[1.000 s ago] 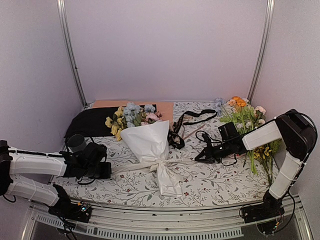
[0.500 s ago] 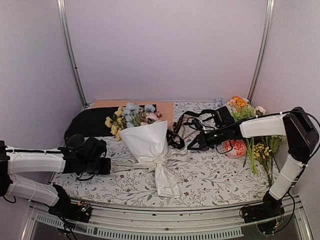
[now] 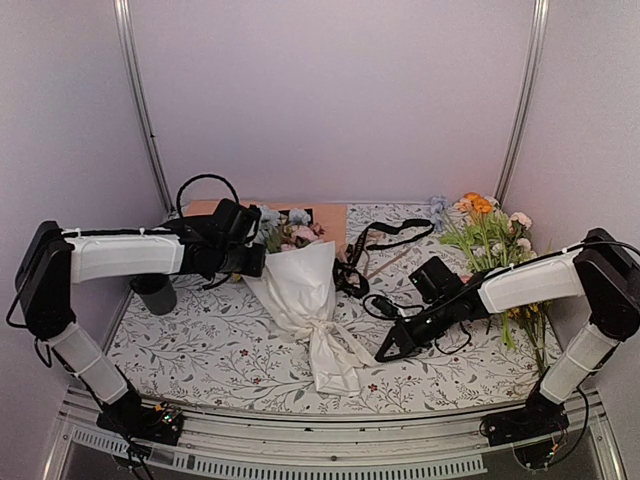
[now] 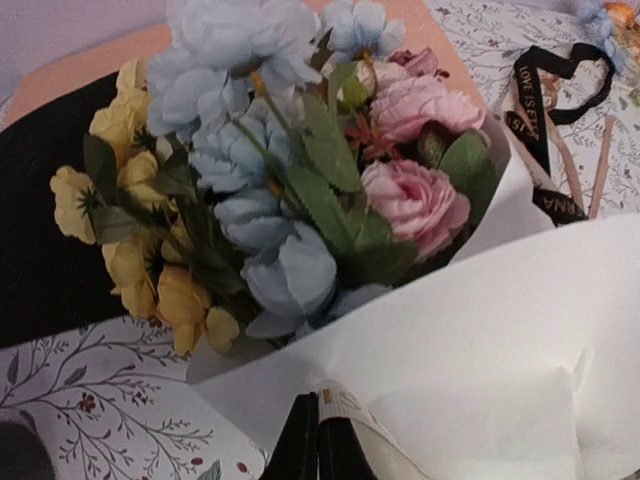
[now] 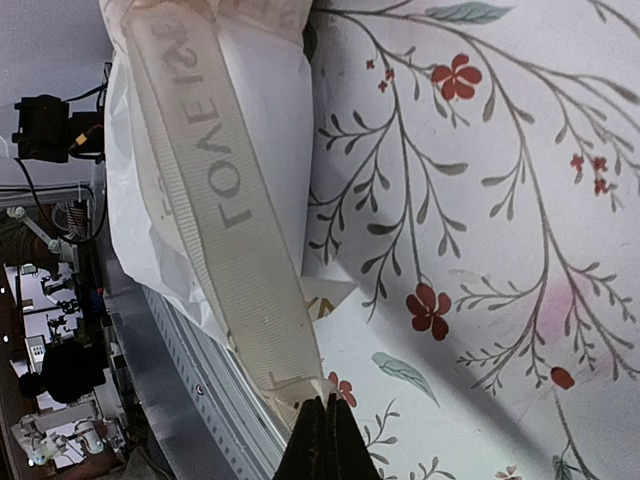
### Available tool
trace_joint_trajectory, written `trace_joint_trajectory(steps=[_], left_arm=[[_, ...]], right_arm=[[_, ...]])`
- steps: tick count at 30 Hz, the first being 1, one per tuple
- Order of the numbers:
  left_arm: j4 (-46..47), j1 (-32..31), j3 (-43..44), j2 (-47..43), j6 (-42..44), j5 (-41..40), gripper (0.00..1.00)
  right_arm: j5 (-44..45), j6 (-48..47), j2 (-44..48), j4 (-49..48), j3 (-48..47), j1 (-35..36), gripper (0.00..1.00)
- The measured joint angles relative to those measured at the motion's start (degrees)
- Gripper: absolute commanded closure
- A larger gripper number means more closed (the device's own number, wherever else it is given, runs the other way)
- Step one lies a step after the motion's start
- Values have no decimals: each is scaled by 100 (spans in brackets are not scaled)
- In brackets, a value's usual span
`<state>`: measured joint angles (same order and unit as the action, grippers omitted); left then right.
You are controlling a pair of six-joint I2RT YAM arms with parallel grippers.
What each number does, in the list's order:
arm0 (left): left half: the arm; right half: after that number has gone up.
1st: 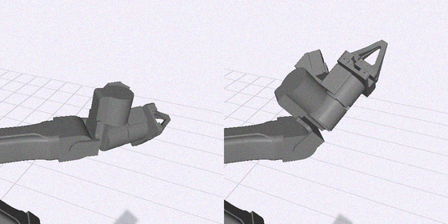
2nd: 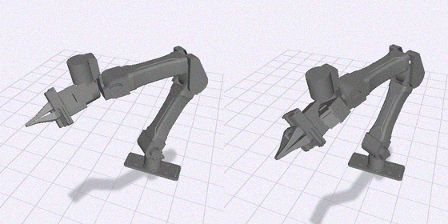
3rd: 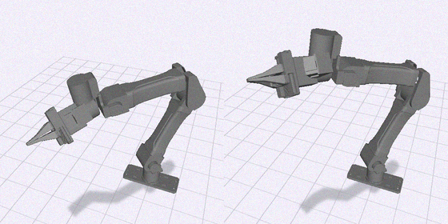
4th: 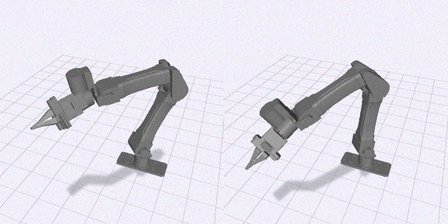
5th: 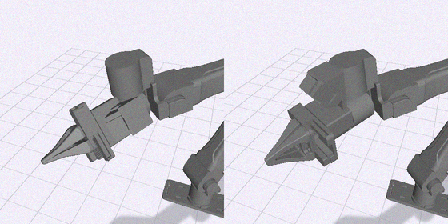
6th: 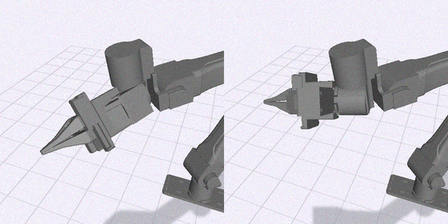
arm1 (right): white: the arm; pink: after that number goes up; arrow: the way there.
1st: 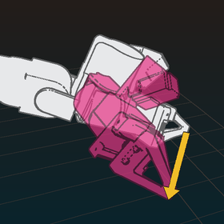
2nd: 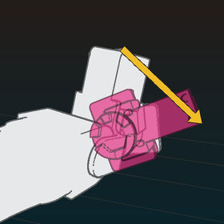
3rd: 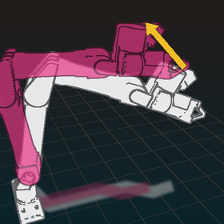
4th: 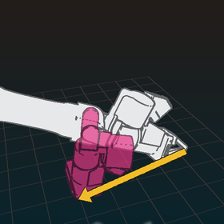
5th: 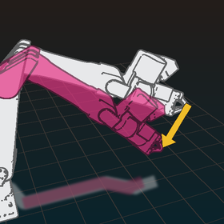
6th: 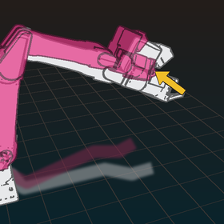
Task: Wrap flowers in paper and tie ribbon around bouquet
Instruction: Tie the ribbon around the folded bouquet.
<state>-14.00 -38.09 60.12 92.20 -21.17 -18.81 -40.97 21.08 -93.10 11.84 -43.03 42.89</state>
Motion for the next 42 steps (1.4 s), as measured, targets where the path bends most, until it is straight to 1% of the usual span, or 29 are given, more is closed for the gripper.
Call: trace_joint_trajectory(steps=[2, 6, 9, 14, 29, 42], left_arm=[[66, 33, 415, 282, 212, -13, 100], [127, 109, 916, 697, 518, -15, 100], [120, 212, 1073, 1045, 667, 13, 100], [-2, 382, 1056, 1436, 772, 118, 100], [-118, 564, 1016, 1458, 981, 376, 100], [-131, 662, 848, 1451, 1062, 492, 100]], right_arm=[[17, 105, 72, -35, 146, 131, 99], [39, 339, 92, -264, 452, 358, 99], [39, 461, 92, -446, 660, 439, 100], [63, 577, 114, -787, 1038, 461, 99], [-13, 887, 509, -1526, 1834, 514, 99], [-52, 918, 529, -1681, 1934, 581, 99]])
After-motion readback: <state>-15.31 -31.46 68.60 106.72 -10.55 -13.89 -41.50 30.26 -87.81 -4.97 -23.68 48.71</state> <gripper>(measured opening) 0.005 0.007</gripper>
